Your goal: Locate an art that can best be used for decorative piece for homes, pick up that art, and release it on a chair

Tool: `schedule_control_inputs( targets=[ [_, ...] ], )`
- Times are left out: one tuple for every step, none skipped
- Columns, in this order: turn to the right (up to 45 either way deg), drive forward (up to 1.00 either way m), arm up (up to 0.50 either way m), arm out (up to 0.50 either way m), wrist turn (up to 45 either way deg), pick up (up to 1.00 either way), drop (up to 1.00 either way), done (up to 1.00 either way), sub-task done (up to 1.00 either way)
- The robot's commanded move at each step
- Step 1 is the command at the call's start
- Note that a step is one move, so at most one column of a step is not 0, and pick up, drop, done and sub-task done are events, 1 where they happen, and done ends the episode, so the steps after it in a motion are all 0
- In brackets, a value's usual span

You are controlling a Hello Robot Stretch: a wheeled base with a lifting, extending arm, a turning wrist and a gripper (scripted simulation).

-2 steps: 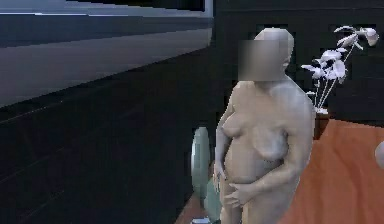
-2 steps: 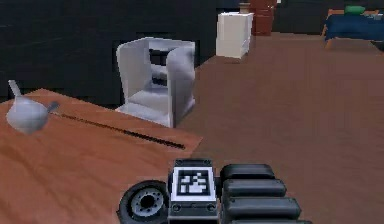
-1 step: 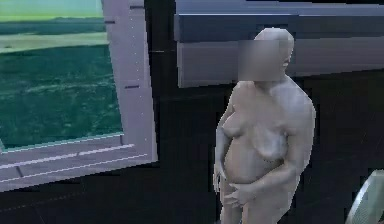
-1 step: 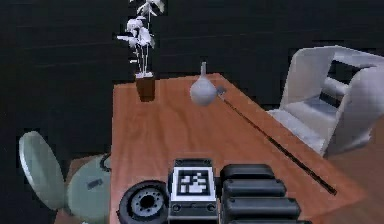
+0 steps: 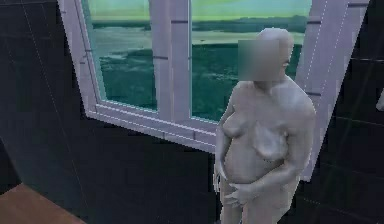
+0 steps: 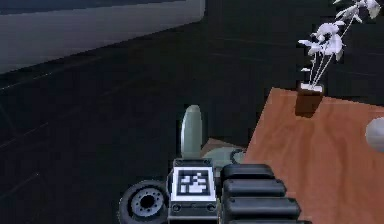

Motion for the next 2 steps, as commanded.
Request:
schedule_control_inputs(
  targets=[
    [-39.0, 0.0, 0.0, 0.0, 0.0, 0.0, 0.0, 0.0, 0.0],
    [45.0, 0.0, 0.0, 0.0, 0.0, 0.0, 0.0, 0.0, 0.0]
  ],
)
